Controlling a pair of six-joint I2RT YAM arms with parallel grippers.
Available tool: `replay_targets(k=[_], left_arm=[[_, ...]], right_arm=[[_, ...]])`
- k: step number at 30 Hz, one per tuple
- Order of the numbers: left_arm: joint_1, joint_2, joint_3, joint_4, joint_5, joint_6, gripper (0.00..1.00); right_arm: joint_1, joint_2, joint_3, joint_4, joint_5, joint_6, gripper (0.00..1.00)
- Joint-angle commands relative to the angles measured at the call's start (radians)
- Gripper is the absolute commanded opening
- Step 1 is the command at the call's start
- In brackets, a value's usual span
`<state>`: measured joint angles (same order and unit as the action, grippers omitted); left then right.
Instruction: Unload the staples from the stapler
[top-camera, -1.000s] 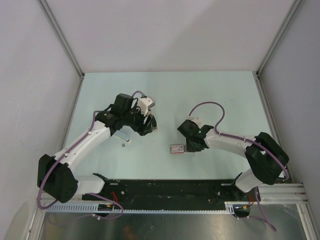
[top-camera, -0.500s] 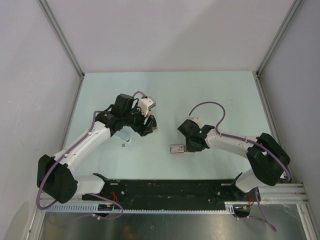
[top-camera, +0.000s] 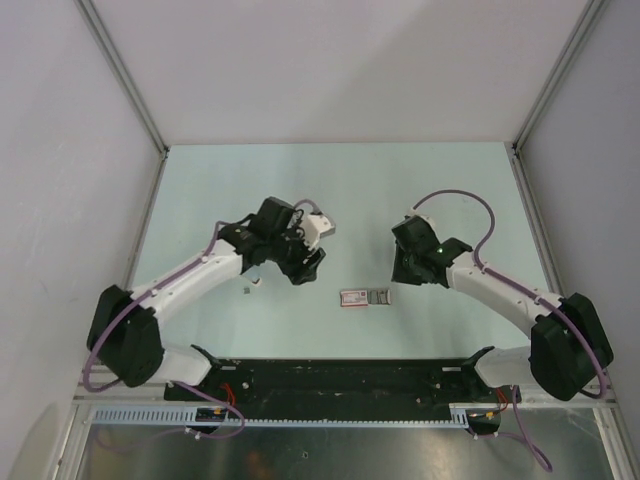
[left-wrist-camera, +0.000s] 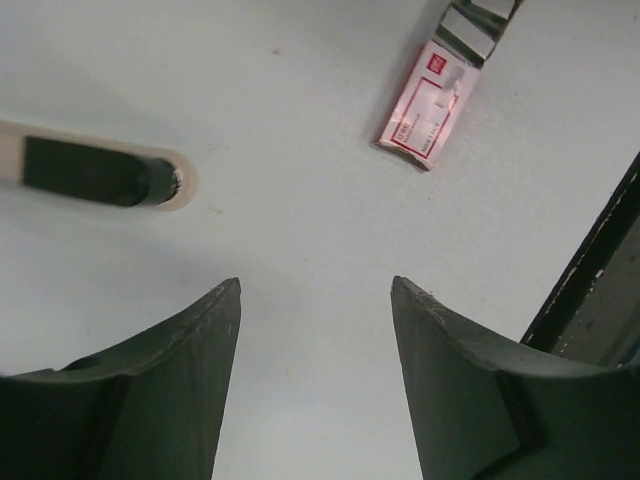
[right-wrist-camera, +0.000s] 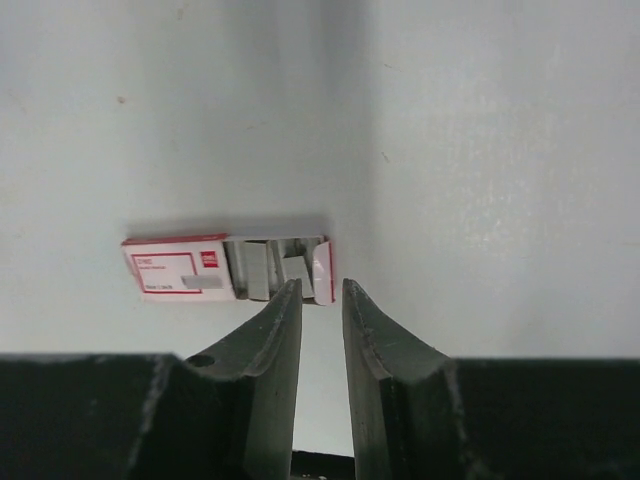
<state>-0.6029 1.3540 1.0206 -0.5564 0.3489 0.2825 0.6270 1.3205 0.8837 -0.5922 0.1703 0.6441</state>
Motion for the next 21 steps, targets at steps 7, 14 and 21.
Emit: replay_targets(k=[7, 14, 21], left_arm=[[-0.142, 0.182, 0.037, 0.054, -0.079, 0.155, 0.64], [-0.191, 0.243, 0.037, 0.096, -0.133, 0.177, 0.63], [-0.203, 0.288, 0.038, 0.122, -0.173, 0.206, 0.63]], right_arm=[[-0.135, 0.038, -0.182, 0.173, -0.262, 0.002, 0.24], [-0.191, 0.064, -0.261, 0.295, -0.377, 0.034, 0.22], [-0.255, 0.066, -0.317, 0.372, -0.454, 0.059, 0.22]])
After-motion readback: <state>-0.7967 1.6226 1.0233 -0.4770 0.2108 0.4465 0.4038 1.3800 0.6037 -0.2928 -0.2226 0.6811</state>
